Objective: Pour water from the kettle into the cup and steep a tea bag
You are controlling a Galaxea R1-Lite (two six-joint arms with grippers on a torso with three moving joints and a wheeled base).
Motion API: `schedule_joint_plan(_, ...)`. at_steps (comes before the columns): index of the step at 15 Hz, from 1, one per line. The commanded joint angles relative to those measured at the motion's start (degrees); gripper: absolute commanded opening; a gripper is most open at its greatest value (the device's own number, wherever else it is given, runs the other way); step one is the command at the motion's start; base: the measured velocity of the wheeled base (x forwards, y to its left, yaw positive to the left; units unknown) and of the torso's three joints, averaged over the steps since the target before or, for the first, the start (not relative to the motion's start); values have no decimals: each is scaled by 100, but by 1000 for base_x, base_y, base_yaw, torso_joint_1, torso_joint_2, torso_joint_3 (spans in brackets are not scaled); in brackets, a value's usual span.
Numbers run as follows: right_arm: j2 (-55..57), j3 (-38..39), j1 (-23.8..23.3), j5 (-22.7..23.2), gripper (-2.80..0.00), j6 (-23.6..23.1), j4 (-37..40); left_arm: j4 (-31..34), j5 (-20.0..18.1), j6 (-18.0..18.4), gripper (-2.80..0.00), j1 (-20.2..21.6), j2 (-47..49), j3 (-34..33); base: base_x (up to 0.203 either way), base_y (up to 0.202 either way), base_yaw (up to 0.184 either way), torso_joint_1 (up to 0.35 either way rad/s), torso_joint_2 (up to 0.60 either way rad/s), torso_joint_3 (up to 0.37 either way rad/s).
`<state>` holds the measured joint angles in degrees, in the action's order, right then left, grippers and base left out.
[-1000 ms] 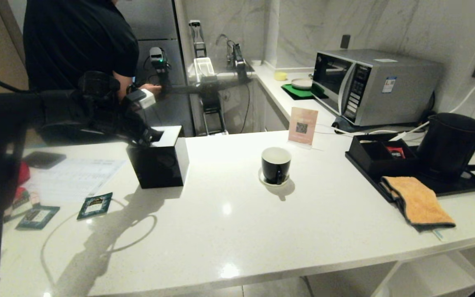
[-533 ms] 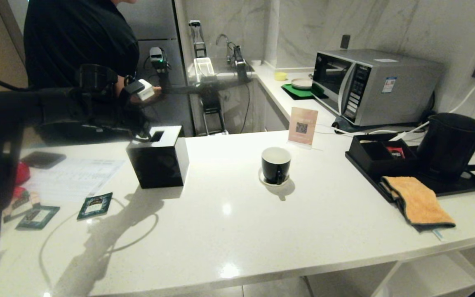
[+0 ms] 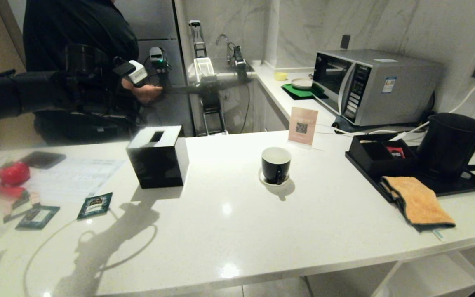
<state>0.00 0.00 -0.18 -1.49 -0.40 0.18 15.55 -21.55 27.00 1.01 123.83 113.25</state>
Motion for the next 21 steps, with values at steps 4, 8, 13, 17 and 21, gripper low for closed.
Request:
schedule_joint_plan(4,9,0,1,2,-280,-4,-1,90,210,-315,-280,-91,-749,-51,0,0,0,0,0,0)
schedule_joint_plan(8,9,0,1,-1,-280,-4,-1,579,232,-377,-280,-81,-1545,-328,0,0,0,0,0,0)
schedule_joint_plan(13,9,0,1,-1,-280,-4,-1,797,256,-896,-280,-28,-3027,-1683,0,0,0,0,0,0)
schedule_joint_plan(17,9,0,1,-1,-280,-4,-1,748,386,-1332,-280,181,-4523,-3444,0,0,0,0,0,0)
schedule_joint_plan(21,9,0,1,-1,-280,-4,-1,72,375,-1515,-280,562,-5653,-5254,0,0,0,0,0,0)
